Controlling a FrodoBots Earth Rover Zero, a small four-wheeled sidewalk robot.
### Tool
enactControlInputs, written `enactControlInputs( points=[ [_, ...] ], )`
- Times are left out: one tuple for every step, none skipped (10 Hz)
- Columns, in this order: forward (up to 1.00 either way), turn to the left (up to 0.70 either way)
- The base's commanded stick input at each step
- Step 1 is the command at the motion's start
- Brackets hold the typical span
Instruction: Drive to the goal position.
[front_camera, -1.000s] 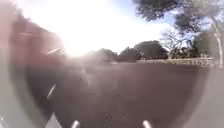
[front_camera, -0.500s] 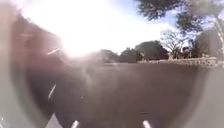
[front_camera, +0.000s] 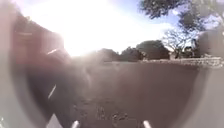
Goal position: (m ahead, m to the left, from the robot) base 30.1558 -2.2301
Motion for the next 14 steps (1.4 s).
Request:
enactControlInputs(
  points=[
    [0.7,0.03],
    [0.7,0.03],
    [0.7,0.03],
    [0.7,0.03],
    [0.7,0.03],
    [0.7,-0.28],
    [0.7,-0.28],
    [0.7,-0.28],
    [0.7,-0.1],
    [0.7,-0.04],
    [0.7,0.01],
    [0.7,0.03],
    [0.7,0.03],
    [0.7,0.03]
  ],
)
